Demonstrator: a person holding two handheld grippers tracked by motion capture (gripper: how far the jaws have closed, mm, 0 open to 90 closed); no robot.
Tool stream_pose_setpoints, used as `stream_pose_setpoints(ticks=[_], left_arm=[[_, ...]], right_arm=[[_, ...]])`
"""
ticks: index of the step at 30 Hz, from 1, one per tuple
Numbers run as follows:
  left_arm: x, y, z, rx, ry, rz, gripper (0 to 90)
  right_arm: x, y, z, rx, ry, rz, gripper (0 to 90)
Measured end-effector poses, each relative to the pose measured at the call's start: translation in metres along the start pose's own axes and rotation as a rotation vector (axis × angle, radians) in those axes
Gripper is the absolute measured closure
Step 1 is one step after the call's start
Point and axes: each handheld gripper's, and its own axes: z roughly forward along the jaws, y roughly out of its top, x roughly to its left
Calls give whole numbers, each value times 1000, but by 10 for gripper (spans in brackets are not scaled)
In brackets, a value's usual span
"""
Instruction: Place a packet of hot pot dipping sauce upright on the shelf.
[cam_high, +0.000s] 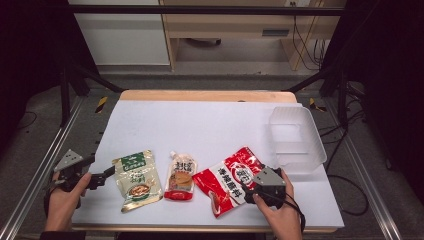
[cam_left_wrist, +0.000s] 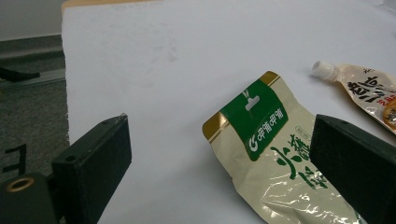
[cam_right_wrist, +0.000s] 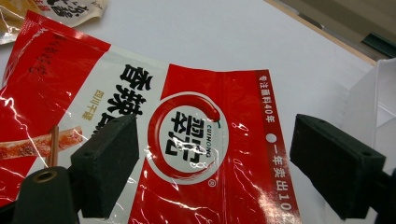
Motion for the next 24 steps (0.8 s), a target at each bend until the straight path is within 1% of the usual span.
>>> stream_pose_setpoints(ticks=[1, 4, 6, 7, 9, 10, 11, 12, 14, 15, 18, 20, 22, 24], left_arm=[[0, 0, 2, 7, 0, -7, 54], [1, 0, 7, 36, 6, 8, 54], [2, 0, 8, 41, 9, 5, 59], [4, -1, 12, 58, 12, 1, 58], [7, -2, 16, 83, 6, -8, 57], [7, -2, 16, 83, 6, -8, 57], [10, -2, 19, 97, 16, 3, 60], [10, -2, 19, 97, 16, 3, 64], [12, -2, 21, 98, 0, -2, 71], [12, -2, 23, 108, -9, 2, 71], [9, -4, 26, 130, -7, 31, 71], [9, -4, 26, 140, -2, 39, 71], [10, -4, 25, 135, -7, 32, 77], [10, -5, 24, 134, -7, 37, 85]], right_arm=[[0, 0, 0, 4, -1, 0, 146], [-1, -1, 1, 5, -10, 3, 122], [-1, -1, 1, 8, -23, 8, 98], [-1, -1, 1, 9, -26, 6, 88], [-1, -1, 3, 13, -28, 15, 77], [-1, -1, 3, 15, -32, 14, 77], [-1, -1, 3, 13, -33, 16, 74], [-1, -1, 3, 13, -33, 16, 74], [0, -1, 3, 7, -23, 10, 69], [1, -1, 3, 2, -24, 3, 69], [3, 0, 2, 0, -25, -8, 81], [5, 0, 0, -13, -35, -21, 92], [6, 0, 0, 3, -25, -15, 87], [7, 0, 0, 8, -23, -20, 88]])
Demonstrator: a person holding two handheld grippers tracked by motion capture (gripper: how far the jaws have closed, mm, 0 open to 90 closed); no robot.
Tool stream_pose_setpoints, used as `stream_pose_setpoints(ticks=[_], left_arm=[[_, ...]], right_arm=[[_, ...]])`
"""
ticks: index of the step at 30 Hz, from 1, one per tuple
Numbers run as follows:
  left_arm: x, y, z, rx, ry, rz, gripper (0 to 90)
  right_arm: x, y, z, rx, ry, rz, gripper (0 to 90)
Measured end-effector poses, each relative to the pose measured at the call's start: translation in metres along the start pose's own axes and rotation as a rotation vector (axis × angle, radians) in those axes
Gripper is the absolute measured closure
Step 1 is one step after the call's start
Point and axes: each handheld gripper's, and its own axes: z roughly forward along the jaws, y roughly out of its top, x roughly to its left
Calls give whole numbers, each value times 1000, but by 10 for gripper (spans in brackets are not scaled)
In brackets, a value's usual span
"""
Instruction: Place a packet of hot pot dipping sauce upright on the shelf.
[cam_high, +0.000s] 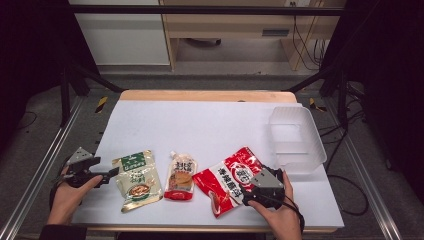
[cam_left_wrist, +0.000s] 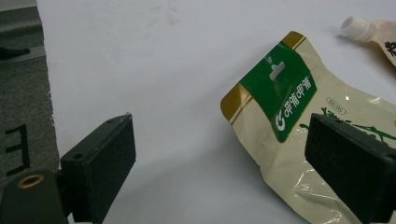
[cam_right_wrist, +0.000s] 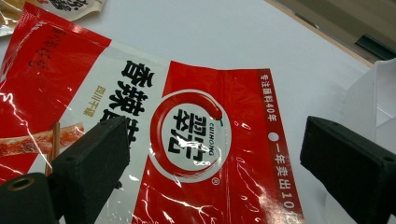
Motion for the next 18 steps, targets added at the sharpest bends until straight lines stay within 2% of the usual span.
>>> stream_pose_setpoints(ticks=[4, 7, 14, 18], left_arm=[[-3, 2, 3, 9, -11, 22, 92], [-6, 2, 3, 22, -14, 61, 110], [-7, 2, 5, 39, -29, 78, 154], [-12, 4, 9, 55, -63, 106, 203]], right_arm=[[2, 0, 0, 5, 8, -7, 89], [3, 0, 0, 12, 8, -16, 89], [3, 1, 0, 15, 10, -20, 91], [6, 1, 0, 17, 13, -37, 95]])
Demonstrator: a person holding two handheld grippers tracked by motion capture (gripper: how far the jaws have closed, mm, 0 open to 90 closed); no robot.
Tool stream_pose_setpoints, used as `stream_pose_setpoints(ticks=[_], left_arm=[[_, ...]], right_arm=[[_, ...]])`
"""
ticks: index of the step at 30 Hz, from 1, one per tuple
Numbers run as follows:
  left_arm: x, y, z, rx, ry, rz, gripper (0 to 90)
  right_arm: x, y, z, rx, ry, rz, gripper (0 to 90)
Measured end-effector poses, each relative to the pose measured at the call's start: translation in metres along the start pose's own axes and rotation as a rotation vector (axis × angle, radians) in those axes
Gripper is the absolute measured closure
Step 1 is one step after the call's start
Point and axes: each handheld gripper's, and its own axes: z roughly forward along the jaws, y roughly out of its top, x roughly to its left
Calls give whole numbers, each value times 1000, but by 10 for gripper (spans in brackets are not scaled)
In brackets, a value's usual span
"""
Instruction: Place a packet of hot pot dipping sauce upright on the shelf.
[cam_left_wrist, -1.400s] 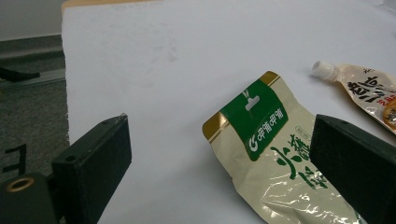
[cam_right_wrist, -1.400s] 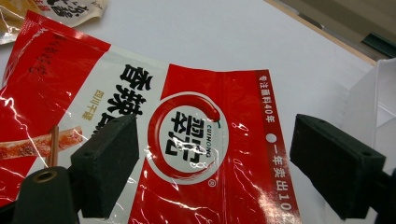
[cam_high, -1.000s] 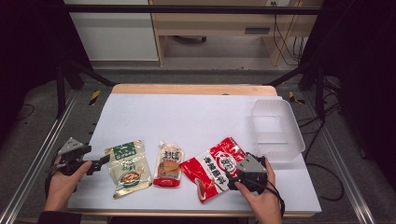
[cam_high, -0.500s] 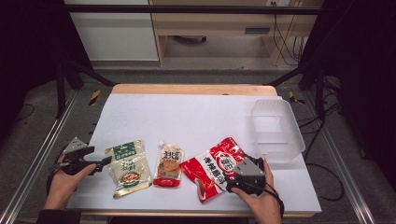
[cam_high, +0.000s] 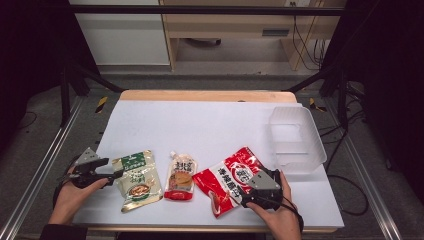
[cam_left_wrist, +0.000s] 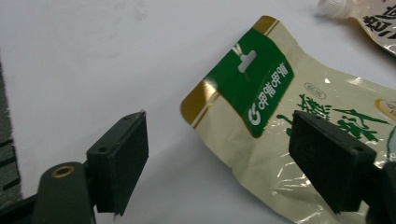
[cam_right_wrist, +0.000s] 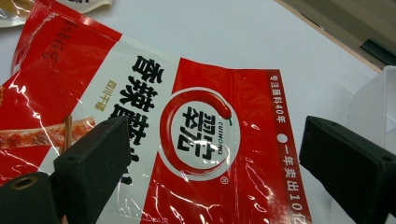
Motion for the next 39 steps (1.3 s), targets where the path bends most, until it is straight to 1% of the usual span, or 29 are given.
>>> stream_pose_setpoints(ticks=[2, 3, 5, 6, 8, 10, 11, 12, 14, 15, 17, 18, 19, 20, 22, 24, 25, 26, 28, 29, 30, 32, 36, 37, 38, 39], left_arm=[[-1, 1, 1, 0, -21, -3, 224], [-1, 1, 2, 3, -23, -4, 227], [-2, 1, 3, 7, -22, -8, 237], [-1, 1, 3, 16, -30, -5, 249], [-3, 1, 5, 16, -34, -15, 264], [-3, 1, 6, 25, -43, -7, 286], [-5, 1, 7, 26, -52, -10, 296], [-6, 2, 6, 31, -61, -3, 308], [-7, 2, 6, 33, -72, -5, 345], [-7, 2, 5, 35, -71, 2, 369], [-7, 2, 3, 31, -76, -6, 445], [-7, 2, 3, 29, -73, -7, 469], [-7, 2, 1, 28, -62, 4, 495], [-7, 2, 1, 22, -59, 2, 547], [-7, 2, -1, 30, -62, 2, 600], [-8, 2, -2, 39, -53, 0, 660], [-9, 2, -3, 35, -62, -1, 686], [-10, 2, -4, 32, -61, 0, 718], [-12, 3, -5, 37, -56, 8, 764], [-12, 3, -6, 42, -55, 18, 789], [-12, 4, -7, 43, -52, 20, 831], [-12, 4, -9, 36, -53, 13, 886], [-12, 6, -13, 38, -52, 18, 896], [-12, 6, -14, 31, -45, 12, 899], [-12, 6, -17, 29, -46, 15, 900], [-13, 7, -19, 18, -45, 11, 900]], right_arm=[[0, 0, 0, 2, -1, -4, 95], [0, 0, 0, 3, 0, 3, 95], [0, 0, 0, 5, 0, 1, 96], [0, 0, 1, 6, 3, 1, 97], [0, 0, 1, 8, 4, -2, 97], [0, 0, 1, 5, 7, -4, 99], [1, 0, 1, 6, 7, -4, 99], [1, 0, 1, 8, 10, -8, 100], [1, 0, 1, 8, 10, -13, 102], [2, 0, 1, 7, 11, -16, 103], [2, 0, 0, 9, 13, -16, 103], [2, 0, 0, 10, 12, -18, 103], [2, 0, 0, 11, 11, -19, 103], [2, 0, 0, 7, 8, -16, 102], [1, 1, -1, -1, 8, -13, 102], [2, 1, -1, -3, 7, -16, 98], [2, 1, -1, 6, 9, -19, 97], [2, 1, -2, 11, 10, -19, 97], [2, 1, -3, 5, 8, -17, 97], [2, 1, -4, 0, 10, -16, 97], [3, 0, -5, 2, 6, -9, 97], [2, 0, -6, -2, 4, -13, 97], [-1, -1, -5, -3, -7, 3, 92], [-1, -1, -5, -7, -14, 12, 92], [-3, -1, -5, -12, -20, 13, 94], [-3, -1, -6, -15, -25, 21, 104]])
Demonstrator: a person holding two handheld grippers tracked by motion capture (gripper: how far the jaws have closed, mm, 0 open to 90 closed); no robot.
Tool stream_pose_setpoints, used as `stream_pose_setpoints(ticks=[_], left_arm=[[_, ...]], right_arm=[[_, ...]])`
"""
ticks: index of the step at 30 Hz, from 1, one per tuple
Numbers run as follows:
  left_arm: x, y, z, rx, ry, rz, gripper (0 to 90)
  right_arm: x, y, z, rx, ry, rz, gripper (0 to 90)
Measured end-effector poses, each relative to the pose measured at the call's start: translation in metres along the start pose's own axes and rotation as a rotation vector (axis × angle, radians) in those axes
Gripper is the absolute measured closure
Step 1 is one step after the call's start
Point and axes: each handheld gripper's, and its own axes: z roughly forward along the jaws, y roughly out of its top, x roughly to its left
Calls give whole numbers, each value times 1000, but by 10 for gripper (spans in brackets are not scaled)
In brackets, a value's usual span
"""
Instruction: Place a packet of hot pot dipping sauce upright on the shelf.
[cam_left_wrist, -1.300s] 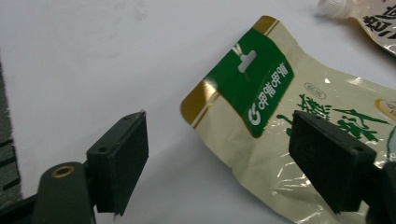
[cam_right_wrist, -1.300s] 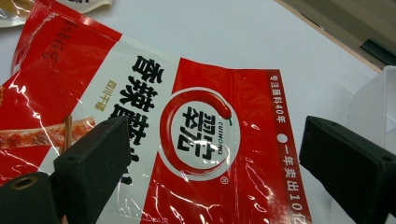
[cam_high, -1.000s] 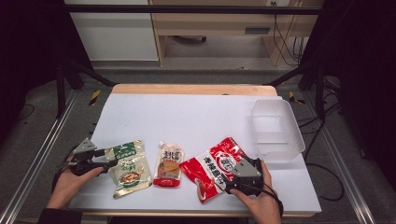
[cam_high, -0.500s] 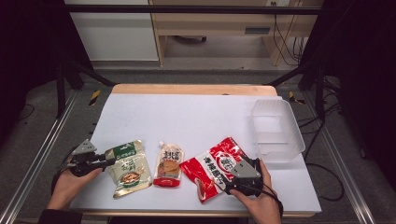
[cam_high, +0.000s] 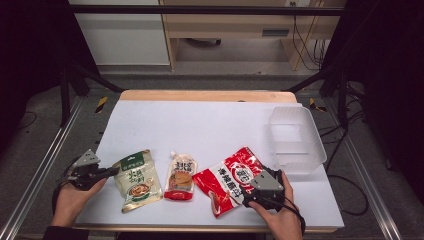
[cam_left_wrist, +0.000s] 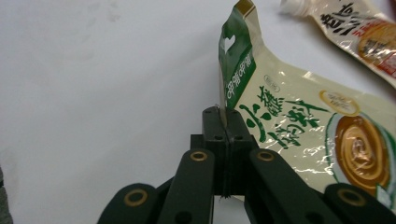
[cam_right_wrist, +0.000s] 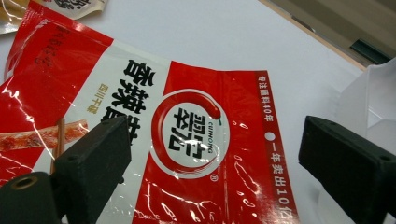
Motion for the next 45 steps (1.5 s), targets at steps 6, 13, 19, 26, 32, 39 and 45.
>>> stream_pose_setpoints(ticks=[6, 13, 19, 26, 32, 39, 45], left_arm=[[-12, 6, -24, -78, 5, 23, 900], [-28, 20, -44, -114, -16, 77, 900], [-50, 39, -64, -123, -36, 168, 900], [-67, 54, -82, -123, -76, 241, 900], [-75, 66, -87, -117, -77, 291, 900], [-73, 84, -82, -93, -77, 318, 900], [-74, 99, -75, -92, -115, 325, 900]], right_arm=[[-2, -1, 0, 26, 42, 6, 122], [4, 0, -1, 62, 111, -13, 105], [12, 18, -4, 49, 141, -71, 78], [20, 45, -8, 62, 218, -120, 77], [20, 70, -7, 79, 256, -174, 77], [25, 105, -2, 93, 334, -235, 113], [28, 132, 8, 133, 382, -292, 179]])
